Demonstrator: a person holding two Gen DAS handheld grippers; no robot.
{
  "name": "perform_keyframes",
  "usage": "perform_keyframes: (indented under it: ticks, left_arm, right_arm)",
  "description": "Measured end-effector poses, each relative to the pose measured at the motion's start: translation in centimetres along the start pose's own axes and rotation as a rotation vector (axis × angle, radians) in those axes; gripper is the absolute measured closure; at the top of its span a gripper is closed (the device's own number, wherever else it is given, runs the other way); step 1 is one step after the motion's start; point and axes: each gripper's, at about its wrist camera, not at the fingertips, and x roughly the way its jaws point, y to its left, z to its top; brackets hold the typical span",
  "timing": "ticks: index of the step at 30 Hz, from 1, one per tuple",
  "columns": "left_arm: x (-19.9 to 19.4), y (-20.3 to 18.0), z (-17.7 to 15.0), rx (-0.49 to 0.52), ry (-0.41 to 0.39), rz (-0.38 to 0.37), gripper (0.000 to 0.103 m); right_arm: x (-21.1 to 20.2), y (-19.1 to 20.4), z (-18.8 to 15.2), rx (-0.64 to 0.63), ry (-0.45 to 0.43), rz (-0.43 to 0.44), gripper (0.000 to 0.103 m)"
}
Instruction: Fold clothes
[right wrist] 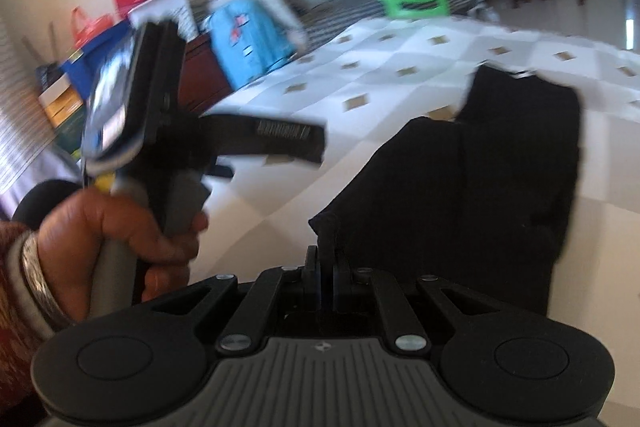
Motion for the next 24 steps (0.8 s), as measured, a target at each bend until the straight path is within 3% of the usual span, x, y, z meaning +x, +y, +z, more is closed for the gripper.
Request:
perform_keyframes:
  ticks: [5,8,9,13,17,19,24]
  left_arm:
    - [0.7,0.1,-0.2,0.021,0.002,0.014,0.0]
    - [1.5,-0.6,0.4,0.04,0.017,0.017,0.0]
    - [1.7,-0.9,0.5,0.049,0.022,0.015,0.0]
    - [2.4,-2.3,0.9,0.088,0.024,0.005,0.0]
    - [2.3,-3.1,1.0,0.12,0.032,-0.011,0.0]
    - [2.6,-3.3,0.9,0.127,0.049,-0.023,0.0]
    - [3.5,-3.8,0.6,0.118,0.097,-0.045,0.0]
  right_arm:
    - [3.4,2.0,-1.6,-0.059,0.059,0.025,0.095]
    - [4.8,2.5,-2.5,-0.077,0.061,0.041,0.086]
    - [5.1,2.7,-2.7,-0.086,0.063,0.053,0.073]
    - [5.1,3.1,-3.0,-0.133,0.102,0.119,0.066]
    - [4.0,2.5,-2.9,-0.14,0.159,0.115,0.062]
    - [3.0,1.3,-2.7,-0.109,0.171,0.074,0.062]
    - [-0.1,-2.9,-3.1,0.022,0.108,-0.126,0.061]
